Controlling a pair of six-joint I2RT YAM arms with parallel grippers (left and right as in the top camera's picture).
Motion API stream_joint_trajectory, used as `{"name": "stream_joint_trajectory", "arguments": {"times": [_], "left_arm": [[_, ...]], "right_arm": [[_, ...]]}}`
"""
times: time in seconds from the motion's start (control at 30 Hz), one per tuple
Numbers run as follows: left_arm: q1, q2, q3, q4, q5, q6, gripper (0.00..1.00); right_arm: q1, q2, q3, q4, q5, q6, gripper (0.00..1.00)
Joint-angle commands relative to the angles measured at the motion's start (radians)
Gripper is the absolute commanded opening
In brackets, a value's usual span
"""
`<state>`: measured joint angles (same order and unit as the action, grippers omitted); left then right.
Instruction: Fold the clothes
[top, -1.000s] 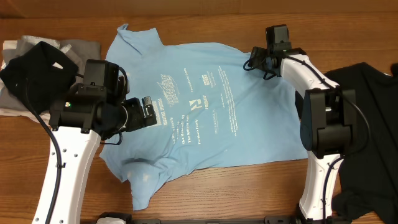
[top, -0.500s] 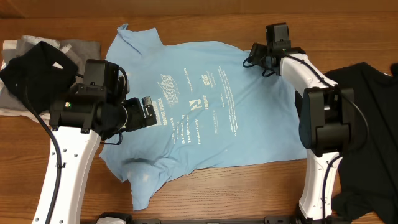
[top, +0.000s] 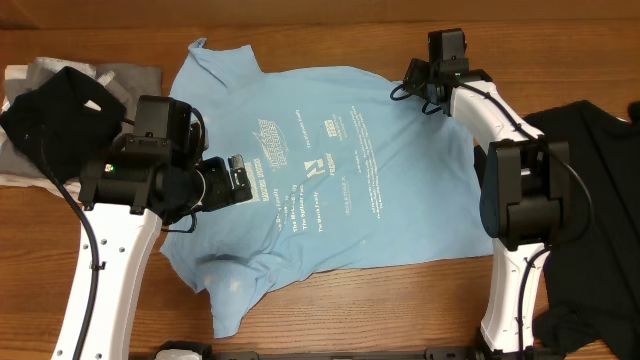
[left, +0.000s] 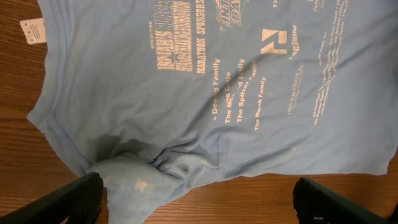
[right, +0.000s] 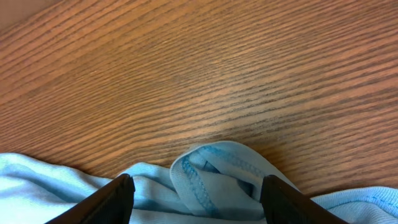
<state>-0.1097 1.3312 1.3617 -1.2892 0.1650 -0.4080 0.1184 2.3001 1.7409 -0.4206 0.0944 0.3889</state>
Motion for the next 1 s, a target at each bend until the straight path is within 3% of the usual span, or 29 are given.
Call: {"name": "stream_joint_trajectory", "arguments": {"times": [0.0,0.87,0.97], "left_arm": [[-0.002,-0.011,-0.003,0.0,0.008,0.027,1.0],[-0.002,-0.011,-0.003,-0.027,0.008,0.027,1.0],[-0.002,-0.011,-0.003,-0.027,0.008,0.027,1.0]], "right_arm": [[0.0,0.016,0.027,0.005,0.018,0.005,0.69],[0.0,0.049,0.026,0.028,0.028,0.004,0.72],[0.0,0.049,0.026,0.031,0.026,0.004,0.67]]}}
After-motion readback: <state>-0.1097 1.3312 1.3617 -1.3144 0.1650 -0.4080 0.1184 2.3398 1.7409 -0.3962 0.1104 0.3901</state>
